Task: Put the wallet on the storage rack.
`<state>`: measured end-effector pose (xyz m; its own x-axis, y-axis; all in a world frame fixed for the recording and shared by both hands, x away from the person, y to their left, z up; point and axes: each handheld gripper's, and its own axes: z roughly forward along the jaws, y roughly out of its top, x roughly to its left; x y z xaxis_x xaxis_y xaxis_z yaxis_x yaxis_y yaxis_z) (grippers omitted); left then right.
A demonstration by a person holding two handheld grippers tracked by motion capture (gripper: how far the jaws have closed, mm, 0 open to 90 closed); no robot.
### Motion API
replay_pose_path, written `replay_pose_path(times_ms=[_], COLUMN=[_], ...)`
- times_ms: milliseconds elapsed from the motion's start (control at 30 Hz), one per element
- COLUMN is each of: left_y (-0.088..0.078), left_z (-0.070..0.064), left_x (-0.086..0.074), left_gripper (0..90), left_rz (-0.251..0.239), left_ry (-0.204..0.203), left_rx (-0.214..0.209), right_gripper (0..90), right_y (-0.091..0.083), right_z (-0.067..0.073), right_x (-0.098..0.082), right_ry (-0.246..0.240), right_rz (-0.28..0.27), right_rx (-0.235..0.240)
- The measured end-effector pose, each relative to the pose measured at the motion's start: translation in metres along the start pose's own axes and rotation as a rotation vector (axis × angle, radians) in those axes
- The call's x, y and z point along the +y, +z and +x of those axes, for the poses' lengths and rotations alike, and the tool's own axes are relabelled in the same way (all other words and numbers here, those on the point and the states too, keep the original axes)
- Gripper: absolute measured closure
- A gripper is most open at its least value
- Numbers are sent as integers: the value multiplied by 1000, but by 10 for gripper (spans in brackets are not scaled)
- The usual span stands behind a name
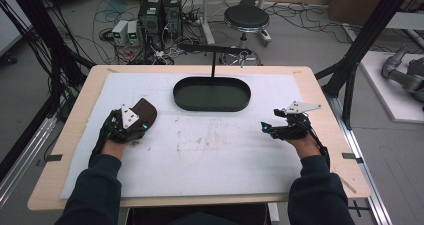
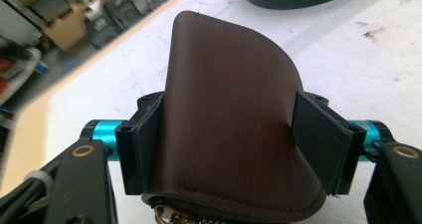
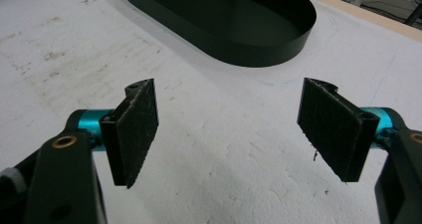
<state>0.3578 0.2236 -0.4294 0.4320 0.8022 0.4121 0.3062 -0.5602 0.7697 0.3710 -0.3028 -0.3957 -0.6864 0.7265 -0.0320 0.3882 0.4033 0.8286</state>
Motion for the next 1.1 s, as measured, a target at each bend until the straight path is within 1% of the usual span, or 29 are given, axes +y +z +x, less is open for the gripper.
replay_pose_path(times_ms=[100, 167, 233, 267, 333, 400, 433, 467, 500, 533, 567, 633, 767, 900, 967, 1000, 1067, 1100], left_y=[-1, -4, -9, -12, -15, -17, -19, -21, -22, -23, -22, -19, -17, -16, -16, -15, -15, -14], left_z=[-2, -5, -7, -8, -9, -10, -9, -7, -6, -5, -6, -9, -13, -13, -11, -10, -6, -4], left_x=[2, 4, 6, 6, 8, 8, 8, 7, 7, 6, 6, 5, 8, 8, 7, 7, 6, 5], left_gripper=[313, 315, 352, 380, 398, 401, 404, 421, 456, 486, 515, 504, 496, 494, 480, 463, 427, 421], left_rz=[1, -10, -29, -43, -63, -88, -100, -120, -138, -146, -149, -131, -127, -136, -143, -145, -153, -160], left_ry=[19, 47, 80, 85, 79, 53, 31, -4, -29, -64, -78, -75, -67, -88, -119, -142, -183, -210], left_rx=[5, 8, 12, 9, -10, -38, -58, -93, -122, -174, -197, -209, -213, -216, -213, -210, -218, -218], right_gripper=[244, 244, 244, 243, 244, 244, 244, 244, 244, 244, 244, 244, 244, 244, 244, 244, 244, 244], right_y=[0, 0, 0, 0, 0, 0, 0, 0, 0, 0, 0, -1, -1, -1, 0, 0, 0, 0], right_z=[0, 1, 0, 0, 0, 1, 1, 1, 1, 1, 2, 2, 2, 2, 2, 2, 2, 2], right_x=[0, 0, 0, 0, 0, 0, 0, 0, 0, 0, 0, 0, 1, 1, 0, 0, 0, 0], right_ry=[-1, 1, -1, 0, 0, -1, 1, 0, -2, -5, -2, 1, -4, -5, -6, -5, -7, -4], right_rz=[4, 4, 4, 5, 5, 6, 6, 6, 5, 5, 3, 3, 3, 6, 8, 7, 9, 10], right_rx=[-1, -2, -2, -2, -2, -3, -3, -2, 0, 0, 0, -2, 0, -1, 1, 1, 1, 5])
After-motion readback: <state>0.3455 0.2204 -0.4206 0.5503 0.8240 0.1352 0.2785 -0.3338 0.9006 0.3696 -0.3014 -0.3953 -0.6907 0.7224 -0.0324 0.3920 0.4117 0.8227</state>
